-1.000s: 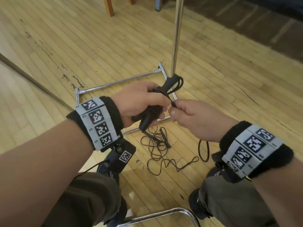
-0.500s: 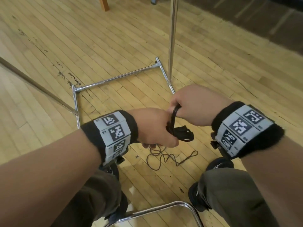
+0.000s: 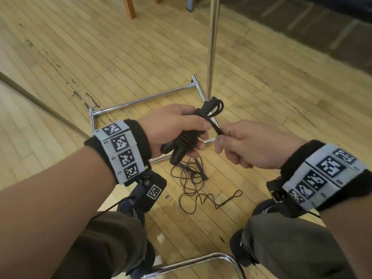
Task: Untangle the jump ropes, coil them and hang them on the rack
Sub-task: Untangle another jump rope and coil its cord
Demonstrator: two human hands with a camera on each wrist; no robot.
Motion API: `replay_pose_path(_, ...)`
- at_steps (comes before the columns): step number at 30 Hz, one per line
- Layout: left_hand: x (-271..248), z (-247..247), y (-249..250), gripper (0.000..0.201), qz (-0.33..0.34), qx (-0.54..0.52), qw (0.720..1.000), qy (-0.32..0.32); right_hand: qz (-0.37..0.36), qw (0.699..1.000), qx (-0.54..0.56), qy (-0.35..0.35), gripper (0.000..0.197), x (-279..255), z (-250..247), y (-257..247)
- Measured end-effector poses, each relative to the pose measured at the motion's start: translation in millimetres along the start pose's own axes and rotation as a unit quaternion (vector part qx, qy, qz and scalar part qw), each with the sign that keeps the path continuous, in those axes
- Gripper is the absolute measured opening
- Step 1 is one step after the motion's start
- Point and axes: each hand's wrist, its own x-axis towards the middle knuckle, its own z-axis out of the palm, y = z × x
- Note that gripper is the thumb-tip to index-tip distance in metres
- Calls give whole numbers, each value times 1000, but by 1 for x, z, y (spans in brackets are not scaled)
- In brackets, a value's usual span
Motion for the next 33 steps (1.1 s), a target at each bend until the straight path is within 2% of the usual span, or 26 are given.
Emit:
replay_pose_path(2, -3, 6, -1, 11, 14, -2, 998, -59, -2, 999, 29, -15, 27, 1, -1, 6)
replay_pose_path(5, -5, 18, -1, 35, 2, 30, 994, -110, -3, 999, 39, -30, 28, 2, -4, 12)
replay_pose_path(8, -5, 27, -1, 35, -41, 151, 975, -159, 8, 999, -29, -36, 20, 3, -6, 12)
replay_pose_path(11, -6, 38, -7, 35, -83, 342, 921, -167, 20, 994, -98, -41, 8, 6, -5, 3)
replay_pose_path(13, -6, 48, -15, 36, -83, 464, 872, -132, -1, 986, -163, -28, 4, 8, -3, -9)
replay_pose_path(15, -4, 52, -20, 31, -82, 510, 852, -84, -25, 980, -195, -8, 13, 9, -3, -20)
replay_pose_path(18, -2, 49, -19, 22, -81, 501, 862, -16, -42, 979, -196, 26, 13, 7, -3, -33)
replay_pose_path(20, 0, 45, -17, 23, -80, 492, 867, 22, -54, 979, -193, 43, 16, 6, -1, -39)
replay_pose_path(25, 1, 32, -12, 22, -72, 388, 913, 103, -81, 972, -207, 79, 28, 10, 5, -43)
replay_pose_path(28, 3, 21, -7, 23, -56, 293, 945, 137, -85, 979, -142, 121, 29, 7, -1, -39)
replay_pose_path(30, 3, 14, -6, 25, -54, 198, 969, 136, -83, 982, -64, 156, 28, 4, -4, -34)
replay_pose_path(33, 3, 9, -8, 27, -53, 119, 984, 120, -70, 980, 37, 182, 28, 0, -9, -27)
